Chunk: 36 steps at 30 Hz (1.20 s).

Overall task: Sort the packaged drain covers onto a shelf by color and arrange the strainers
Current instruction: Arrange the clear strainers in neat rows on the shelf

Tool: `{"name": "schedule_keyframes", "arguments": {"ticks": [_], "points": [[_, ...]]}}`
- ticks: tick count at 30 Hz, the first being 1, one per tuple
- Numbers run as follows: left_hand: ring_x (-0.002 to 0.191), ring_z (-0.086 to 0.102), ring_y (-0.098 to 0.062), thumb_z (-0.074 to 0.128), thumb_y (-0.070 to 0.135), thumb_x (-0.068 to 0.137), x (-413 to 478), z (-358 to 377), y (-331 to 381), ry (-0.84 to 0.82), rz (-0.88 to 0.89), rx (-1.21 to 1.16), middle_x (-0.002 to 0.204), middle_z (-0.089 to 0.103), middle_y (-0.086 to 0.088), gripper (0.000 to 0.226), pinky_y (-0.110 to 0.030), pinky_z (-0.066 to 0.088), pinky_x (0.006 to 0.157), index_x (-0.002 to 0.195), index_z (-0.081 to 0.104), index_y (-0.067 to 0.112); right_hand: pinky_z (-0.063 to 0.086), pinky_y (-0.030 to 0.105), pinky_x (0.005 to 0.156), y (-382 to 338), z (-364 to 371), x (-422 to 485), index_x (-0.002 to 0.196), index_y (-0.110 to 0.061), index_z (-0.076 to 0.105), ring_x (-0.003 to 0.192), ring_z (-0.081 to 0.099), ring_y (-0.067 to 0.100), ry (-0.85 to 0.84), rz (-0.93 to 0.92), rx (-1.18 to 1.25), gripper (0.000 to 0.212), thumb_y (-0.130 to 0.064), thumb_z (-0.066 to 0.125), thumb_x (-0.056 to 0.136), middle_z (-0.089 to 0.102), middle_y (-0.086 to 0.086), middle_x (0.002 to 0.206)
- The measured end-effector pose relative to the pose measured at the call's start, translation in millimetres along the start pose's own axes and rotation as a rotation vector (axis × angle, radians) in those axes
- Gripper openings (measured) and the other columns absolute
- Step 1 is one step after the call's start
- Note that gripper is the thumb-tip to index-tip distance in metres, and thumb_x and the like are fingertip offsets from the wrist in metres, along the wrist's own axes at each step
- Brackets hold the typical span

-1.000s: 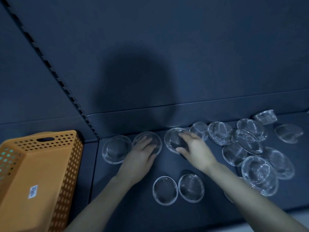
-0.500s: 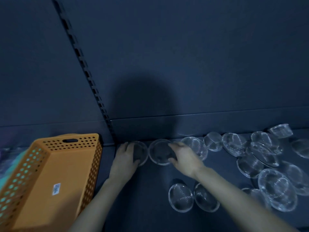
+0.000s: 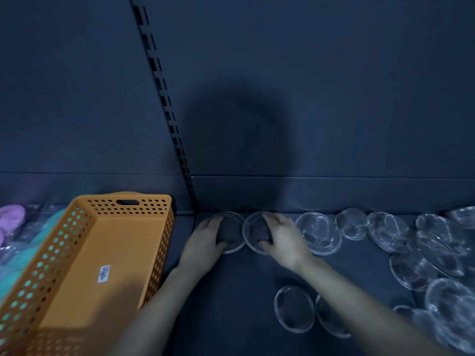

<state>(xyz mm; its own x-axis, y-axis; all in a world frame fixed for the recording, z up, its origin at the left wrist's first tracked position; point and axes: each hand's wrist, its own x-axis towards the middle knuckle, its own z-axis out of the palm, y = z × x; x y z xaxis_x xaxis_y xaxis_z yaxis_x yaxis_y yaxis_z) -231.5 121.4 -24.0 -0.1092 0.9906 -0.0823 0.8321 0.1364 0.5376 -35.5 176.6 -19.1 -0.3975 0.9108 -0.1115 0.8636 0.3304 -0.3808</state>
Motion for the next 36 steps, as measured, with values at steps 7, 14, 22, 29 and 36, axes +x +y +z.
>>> {"name": "schedule_keyframes", "arguments": {"ticks": [7,14,22,29,36], "points": [[0.127,0.042,-0.023,0.069,0.020,0.082,-2,3,1,0.046,0.002,-0.018,0.142,0.041,-0.008,0.070,-0.029,0.038,0.102,0.142,0.035,0.016,0.027,0.028,0.111,12,-15,-9,0.144,-0.013,0.033,0.138,0.029,0.022,0.064,-0.023,0.075,0.069,-0.030,0.064,0.085,0.031,0.006,0.149],[0.130,0.039,-0.023,0.071,0.023,0.081,-7,4,5,0.019,-0.043,-0.073,0.145,0.037,-0.008,0.076,-0.027,0.035,0.102,0.145,0.030,0.016,0.027,0.037,0.112,63,-32,-33,0.139,-0.015,0.039,0.133,0.027,0.034,0.087,0.209,-0.103,0.059,-0.027,0.061,0.085,0.035,0.013,0.143],[0.126,0.043,-0.025,0.063,0.017,0.088,-8,2,6,0.019,-0.029,-0.002,0.141,0.042,-0.012,0.066,-0.028,0.038,0.099,0.144,0.029,0.012,0.040,0.035,0.095,66,-35,-38,0.130,-0.015,0.047,0.113,0.047,0.037,0.146,0.330,0.135,0.056,-0.024,0.070,0.079,0.053,0.018,0.119],[0.124,0.045,-0.027,0.062,0.014,0.088,-2,3,9,-0.004,-0.040,0.019,0.140,0.043,-0.013,0.063,-0.032,0.040,0.098,0.143,0.031,0.012,0.037,0.034,0.103,53,-25,-38,0.136,-0.016,0.042,0.119,0.045,0.033,0.099,0.256,0.093,0.061,-0.026,0.068,0.083,0.048,0.013,0.130],[0.126,0.044,-0.027,0.062,0.015,0.087,2,1,7,-0.050,-0.030,0.026,0.142,0.040,-0.012,0.064,-0.033,0.039,0.101,0.143,0.031,0.013,0.037,0.036,0.102,53,-23,-34,0.137,-0.016,0.041,0.121,0.042,0.034,0.126,0.282,0.058,0.059,-0.029,0.066,0.084,0.046,0.013,0.132]]}}
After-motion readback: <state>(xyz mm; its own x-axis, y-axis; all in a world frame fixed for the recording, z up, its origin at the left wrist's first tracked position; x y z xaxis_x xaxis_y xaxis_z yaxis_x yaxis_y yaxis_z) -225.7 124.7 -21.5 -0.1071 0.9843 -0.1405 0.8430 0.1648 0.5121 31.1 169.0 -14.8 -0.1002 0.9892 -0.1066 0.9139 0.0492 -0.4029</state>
